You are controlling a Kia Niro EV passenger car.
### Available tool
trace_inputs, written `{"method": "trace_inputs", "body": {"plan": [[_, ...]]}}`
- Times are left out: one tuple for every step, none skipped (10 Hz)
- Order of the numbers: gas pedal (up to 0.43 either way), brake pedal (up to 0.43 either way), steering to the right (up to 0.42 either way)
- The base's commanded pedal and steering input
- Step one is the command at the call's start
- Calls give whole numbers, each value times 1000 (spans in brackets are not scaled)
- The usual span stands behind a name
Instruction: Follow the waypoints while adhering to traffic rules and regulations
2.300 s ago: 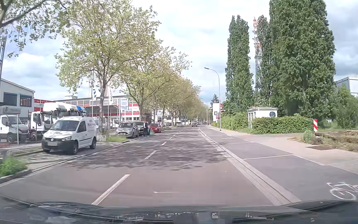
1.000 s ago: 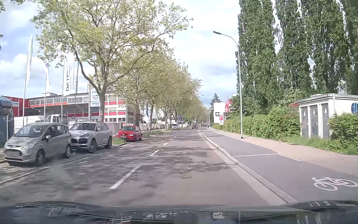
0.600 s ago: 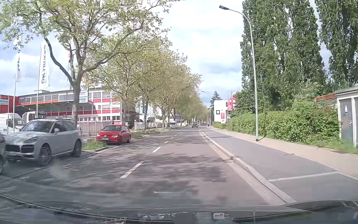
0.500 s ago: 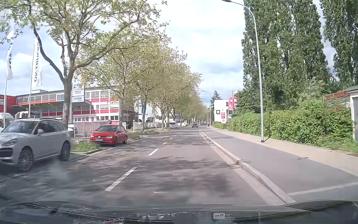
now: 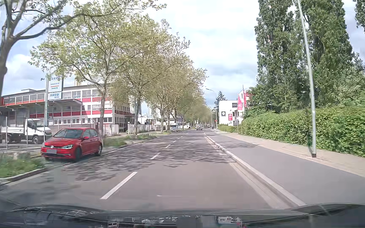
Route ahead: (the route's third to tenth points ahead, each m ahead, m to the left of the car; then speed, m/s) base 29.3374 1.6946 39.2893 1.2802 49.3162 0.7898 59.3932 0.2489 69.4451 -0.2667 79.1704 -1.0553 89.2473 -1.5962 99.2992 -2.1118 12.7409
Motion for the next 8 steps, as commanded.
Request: {"method": "trace_inputs", "body": {"plan": [[79,0,2],[79,0,2],[79,0,2],[79,0,2],[79,0,2],[79,0,2],[79,0,2],[79,0,2]]}}
